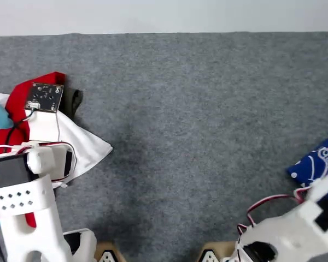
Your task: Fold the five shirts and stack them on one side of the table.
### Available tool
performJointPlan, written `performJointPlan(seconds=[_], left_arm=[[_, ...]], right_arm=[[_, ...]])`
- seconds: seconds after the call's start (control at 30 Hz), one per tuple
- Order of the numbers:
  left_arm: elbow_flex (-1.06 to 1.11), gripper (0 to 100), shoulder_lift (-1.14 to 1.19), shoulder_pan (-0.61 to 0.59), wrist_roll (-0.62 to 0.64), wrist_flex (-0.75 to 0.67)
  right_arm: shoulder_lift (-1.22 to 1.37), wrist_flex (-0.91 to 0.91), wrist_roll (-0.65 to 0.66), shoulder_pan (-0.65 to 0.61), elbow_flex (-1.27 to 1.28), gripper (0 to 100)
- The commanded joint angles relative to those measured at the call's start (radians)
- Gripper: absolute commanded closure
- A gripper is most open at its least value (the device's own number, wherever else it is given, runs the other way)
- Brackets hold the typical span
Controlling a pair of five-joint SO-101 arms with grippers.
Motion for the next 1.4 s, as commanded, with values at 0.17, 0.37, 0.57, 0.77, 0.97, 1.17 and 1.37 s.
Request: performJointPlan(seconds=[0.17, 0.37, 0.57, 0.77, 0.97, 1.17, 1.37], left_arm=[[-0.007, 100, -0.011, -0.080, -0.049, -0.002], [-0.010, 96, 0.034, -0.344, -0.164, -0.037], [-0.008, 88, 0.196, -0.545, -0.381, -0.160], [-0.008, 76, 0.308, -0.582, -0.414, -0.333], [0.001, 73, 0.453, -0.516, -0.411, -0.450], [-0.021, 84, 0.712, -0.460, -0.410, -0.552], [-0.199, 100, 0.684, -0.376, -0.407, -0.371]], right_arm=[[-0.542, 0.038, 0.031, -0.099, 0.434, 99.0], [-0.926, 0.036, 0.063, -0.223, 0.760, 98.9], [-1.082, 0.038, 0.060, -0.242, 0.982, 98.7], [-1.107, 0.038, 0.005, -0.242, 1.062, 98.7], [-1.113, 0.039, 0.005, -0.243, 1.059, 98.7], [-1.115, 0.041, 0.006, -0.242, 1.057, 98.7], [-1.115, 0.038, 0.006, -0.245, 1.057, 98.7]])
